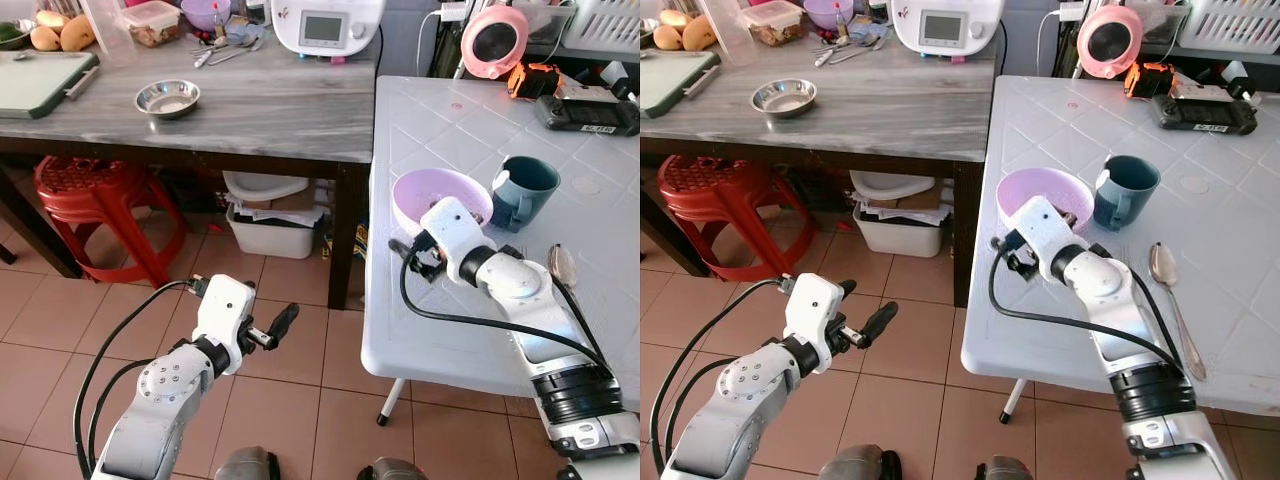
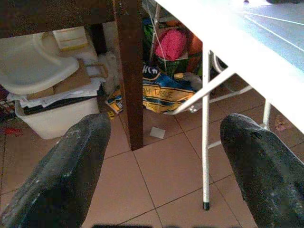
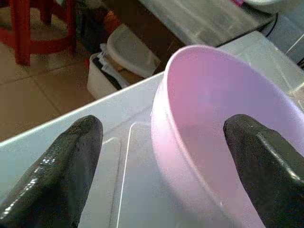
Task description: Setting the table
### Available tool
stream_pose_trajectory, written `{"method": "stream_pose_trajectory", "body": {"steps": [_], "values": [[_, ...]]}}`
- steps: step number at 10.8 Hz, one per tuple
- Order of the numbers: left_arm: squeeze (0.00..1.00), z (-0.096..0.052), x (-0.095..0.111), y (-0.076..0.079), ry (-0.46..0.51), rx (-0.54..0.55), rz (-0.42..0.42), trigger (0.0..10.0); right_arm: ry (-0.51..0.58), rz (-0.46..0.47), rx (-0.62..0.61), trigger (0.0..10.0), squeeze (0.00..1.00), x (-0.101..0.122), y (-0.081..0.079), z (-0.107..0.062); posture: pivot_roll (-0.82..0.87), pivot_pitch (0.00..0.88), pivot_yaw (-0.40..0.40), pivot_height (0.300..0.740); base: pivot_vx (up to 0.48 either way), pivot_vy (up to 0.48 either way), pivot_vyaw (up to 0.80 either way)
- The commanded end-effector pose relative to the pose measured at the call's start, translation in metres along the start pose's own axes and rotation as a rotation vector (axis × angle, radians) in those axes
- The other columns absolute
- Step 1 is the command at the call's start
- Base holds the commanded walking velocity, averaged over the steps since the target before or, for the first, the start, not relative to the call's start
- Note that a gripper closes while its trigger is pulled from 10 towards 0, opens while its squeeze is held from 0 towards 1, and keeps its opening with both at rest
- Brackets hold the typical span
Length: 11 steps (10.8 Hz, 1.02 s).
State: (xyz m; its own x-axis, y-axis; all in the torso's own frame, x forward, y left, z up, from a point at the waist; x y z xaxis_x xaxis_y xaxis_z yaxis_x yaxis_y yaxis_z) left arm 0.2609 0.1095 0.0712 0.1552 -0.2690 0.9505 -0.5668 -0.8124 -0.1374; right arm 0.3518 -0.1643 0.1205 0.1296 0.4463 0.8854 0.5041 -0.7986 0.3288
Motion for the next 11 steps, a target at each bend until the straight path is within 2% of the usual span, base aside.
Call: {"method": "stream_pose_trajectory", "body": {"steps": [1,2,3,4,11], "values": [[0.0,-0.001,0.002,0.003,-0.005,-0.026,0.021,10.0,-0.026,-0.003,0.021,10.0,0.0,-0.003,0.003,0.0,0.04,0.058,0.023,0.74,0.0,0.0,0.0],[0.0,-0.001,0.002,0.003,-0.008,-0.035,0.025,10.0,-0.04,-0.026,0.058,3.3,0.0,-0.003,0.003,-0.001,0.04,0.058,0.021,0.74,0.0,0.0,0.0],[0.0,-0.001,0.001,0.003,-0.011,-0.035,0.025,10.0,-0.048,-0.04,0.069,0.0,0.0,-0.003,0.005,-0.002,0.04,0.058,0.02,0.74,0.0,0.0,0.0],[0.0,-0.002,-0.001,0.004,-0.018,-0.038,0.027,10.0,-0.067,-0.068,0.104,0.0,0.0,-0.004,0.005,-0.002,0.04,0.058,0.02,0.74,0.0,0.0,0.0],[0.0,-0.001,-0.003,0.006,-0.039,-0.052,0.04,10.0,-0.149,-0.071,0.201,0.0,0.0,-0.021,-0.003,-0.012,0.04,0.058,0.018,0.74,0.0,0.0,0.0]]}}
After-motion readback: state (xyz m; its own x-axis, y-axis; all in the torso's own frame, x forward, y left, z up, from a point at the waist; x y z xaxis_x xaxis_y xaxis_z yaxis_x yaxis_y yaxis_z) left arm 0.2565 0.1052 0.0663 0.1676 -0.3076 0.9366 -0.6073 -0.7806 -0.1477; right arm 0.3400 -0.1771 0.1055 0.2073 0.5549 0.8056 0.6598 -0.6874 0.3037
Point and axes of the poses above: a point about 5 cm out from each wrist's last joint towards the gripper, its own z axis pointing out of the wrist towards the gripper, its own x axis along the axis of the wrist's last joint, y = z × x, the point moved 4 cm from there along z, pointing out of the wrist towards the gripper, and after that the axes turned 9 degrees about z, right-handed, at the moved point
